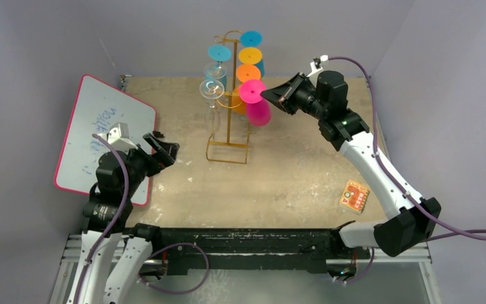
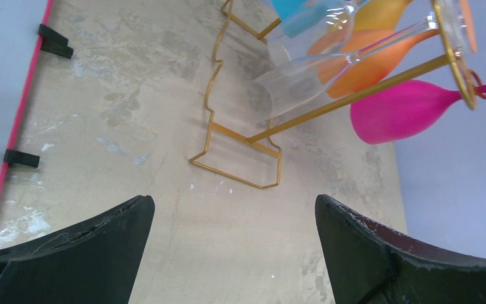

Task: Take the wine glass off the wine glass rack

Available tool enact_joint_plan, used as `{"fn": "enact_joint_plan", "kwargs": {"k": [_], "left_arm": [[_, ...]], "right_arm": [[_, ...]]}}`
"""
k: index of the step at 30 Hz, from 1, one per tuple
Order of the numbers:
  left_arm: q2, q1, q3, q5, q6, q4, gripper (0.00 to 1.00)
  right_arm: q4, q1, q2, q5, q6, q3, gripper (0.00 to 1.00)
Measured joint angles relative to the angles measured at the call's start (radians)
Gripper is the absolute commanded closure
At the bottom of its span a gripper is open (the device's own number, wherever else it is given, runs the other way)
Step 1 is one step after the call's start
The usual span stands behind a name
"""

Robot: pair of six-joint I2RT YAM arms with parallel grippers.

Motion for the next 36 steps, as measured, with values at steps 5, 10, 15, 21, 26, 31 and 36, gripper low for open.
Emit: {"fn": "enact_joint_plan", "kwargs": {"k": [5, 10, 15, 21, 26, 31, 36], "left_arm": [[0.014, 0.000, 0.050, 0.049, 0.000, 0.006, 0.00], [0.035, 0.000, 0.072, 0.122, 0.000, 0.034, 0.01], [0.068, 0.000, 0.072, 0.213, -0.002, 0.046, 0.01], [0.075, 0.000, 0.072, 0.323, -0.029, 0.106, 0.04], [0.096, 0.000, 0.066, 0.389, -0.046, 0.141, 0.06], [0.100, 0.000, 0.035, 0.444, -0.046, 0.158, 0.08], [0.100, -0.001, -0.044, 0.495, -0.064, 0.180, 0.13]], "right_arm": [[0.006, -0.010, -0.002, 0.000, 0.002, -0.022, 1.00], [0.021, -0.015, -0.017, 0.000, 0.017, -0.050, 1.00], [0.034, -0.015, -0.058, 0.005, 0.017, -0.077, 1.00], [0.048, -0.015, -0.161, 0.024, 0.014, -0.149, 1.00], [0.052, -0.015, -0.235, 0.034, 0.005, -0.214, 1.00], [0.047, -0.015, -0.319, 0.037, -0.016, -0.322, 1.00], [0.048, -0.015, -0.410, 0.032, -0.059, -0.455, 1.00]]}}
